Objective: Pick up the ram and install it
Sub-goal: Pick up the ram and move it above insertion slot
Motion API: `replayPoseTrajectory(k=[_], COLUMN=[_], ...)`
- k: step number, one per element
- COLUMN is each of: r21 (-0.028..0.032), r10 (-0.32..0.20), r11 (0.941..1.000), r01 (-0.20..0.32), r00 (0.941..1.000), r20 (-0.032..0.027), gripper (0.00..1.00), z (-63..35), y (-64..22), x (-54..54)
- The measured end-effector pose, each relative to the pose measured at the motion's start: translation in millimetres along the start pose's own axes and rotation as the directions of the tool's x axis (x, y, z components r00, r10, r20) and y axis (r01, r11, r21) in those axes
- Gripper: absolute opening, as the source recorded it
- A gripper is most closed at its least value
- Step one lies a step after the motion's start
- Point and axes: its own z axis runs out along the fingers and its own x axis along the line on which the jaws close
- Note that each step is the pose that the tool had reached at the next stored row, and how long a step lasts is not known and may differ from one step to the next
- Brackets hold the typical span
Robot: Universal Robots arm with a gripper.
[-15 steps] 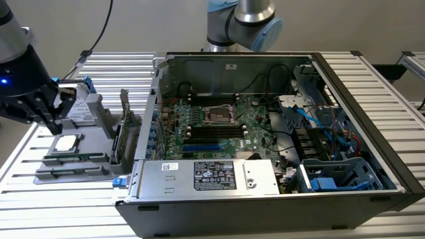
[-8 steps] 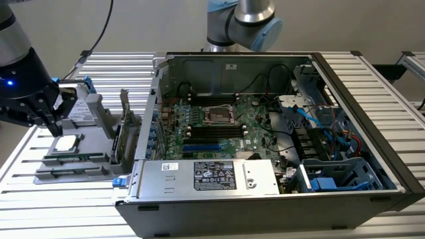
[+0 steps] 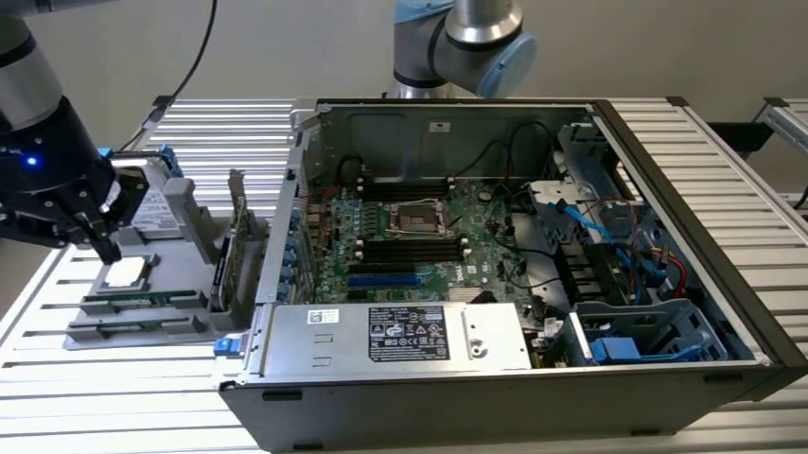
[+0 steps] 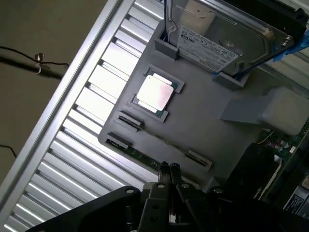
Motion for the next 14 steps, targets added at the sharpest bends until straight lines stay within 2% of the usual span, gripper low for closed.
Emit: replayPoseTrajectory(k=[4,7,10,14], r21=[0.0032,0.0054,0.0074,0.0098], r10=[-0.072,-0.126,-0.180,-0.251], r11=[0.9974,0.9920,0.9836,0.9678], r01=[0.072,0.126,0.180,0.252], r00=[0.9974,0.9920,0.9836,0.9677], r20=[-0.0044,-0.0077,-0.0111,-0.0160], gripper=[0.10,0.10,0.10,0.10], z=[2.5,4.5,6.5,9.2], y=[-0.1,-0.3,-0.4,-0.5], x=[-0.1,-0.2,-0.3,-0.4])
